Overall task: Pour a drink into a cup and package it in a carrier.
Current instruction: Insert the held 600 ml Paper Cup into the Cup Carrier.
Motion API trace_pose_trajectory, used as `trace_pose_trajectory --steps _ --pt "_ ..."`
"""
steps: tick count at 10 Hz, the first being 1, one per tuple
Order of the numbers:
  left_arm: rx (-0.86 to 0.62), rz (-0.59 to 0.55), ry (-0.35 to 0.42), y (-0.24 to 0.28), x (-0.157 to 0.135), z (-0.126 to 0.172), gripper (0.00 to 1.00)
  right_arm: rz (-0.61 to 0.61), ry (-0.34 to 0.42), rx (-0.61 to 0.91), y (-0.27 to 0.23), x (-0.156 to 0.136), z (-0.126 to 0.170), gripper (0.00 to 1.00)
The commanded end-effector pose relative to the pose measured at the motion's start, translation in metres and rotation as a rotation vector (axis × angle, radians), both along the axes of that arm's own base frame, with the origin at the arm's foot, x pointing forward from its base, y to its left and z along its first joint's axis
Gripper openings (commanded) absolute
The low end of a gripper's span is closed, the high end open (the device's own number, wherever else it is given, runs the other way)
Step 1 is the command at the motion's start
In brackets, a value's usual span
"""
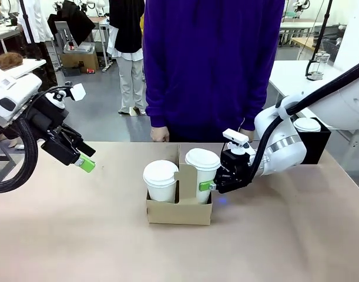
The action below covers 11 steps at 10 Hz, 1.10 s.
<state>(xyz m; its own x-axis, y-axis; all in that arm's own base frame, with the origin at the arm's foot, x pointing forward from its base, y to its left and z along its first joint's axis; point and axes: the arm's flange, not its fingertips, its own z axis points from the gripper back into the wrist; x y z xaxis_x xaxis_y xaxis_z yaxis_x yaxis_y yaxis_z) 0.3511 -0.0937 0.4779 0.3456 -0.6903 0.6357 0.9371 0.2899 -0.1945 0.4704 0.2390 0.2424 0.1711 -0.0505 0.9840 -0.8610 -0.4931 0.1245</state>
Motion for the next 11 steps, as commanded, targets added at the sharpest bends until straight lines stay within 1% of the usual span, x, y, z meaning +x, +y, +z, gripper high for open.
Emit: trace_pose_trajectory --steps 1,5,6,9,11 --pt "-0.009 -0.009 0.000 0.003 0.001 0.001 1.00 0.011 -0.078 -0.015 0.007 0.000 -0.002 0.80" --pt "-0.009 -0.009 0.000 0.003 0.001 0.001 1.00 0.012 -0.095 -0.038 0.008 -0.001 -0.007 0.80" --pt "-0.009 -0.009 0.000 0.003 0.001 0.001 1.00 0.016 -0.117 -0.051 0.007 -0.002 -0.004 1.00" --pt "-0.009 -0.009 0.000 0.003 0.001 0.001 1.00 0.009 -0.161 -0.078 -0.012 0.004 0.016 1.00" --pt "-0.009 -0.009 0.000 0.003 0.001 0.001 1.00 -0.021 -0.179 -0.099 -0.033 0.012 0.029 1.00"
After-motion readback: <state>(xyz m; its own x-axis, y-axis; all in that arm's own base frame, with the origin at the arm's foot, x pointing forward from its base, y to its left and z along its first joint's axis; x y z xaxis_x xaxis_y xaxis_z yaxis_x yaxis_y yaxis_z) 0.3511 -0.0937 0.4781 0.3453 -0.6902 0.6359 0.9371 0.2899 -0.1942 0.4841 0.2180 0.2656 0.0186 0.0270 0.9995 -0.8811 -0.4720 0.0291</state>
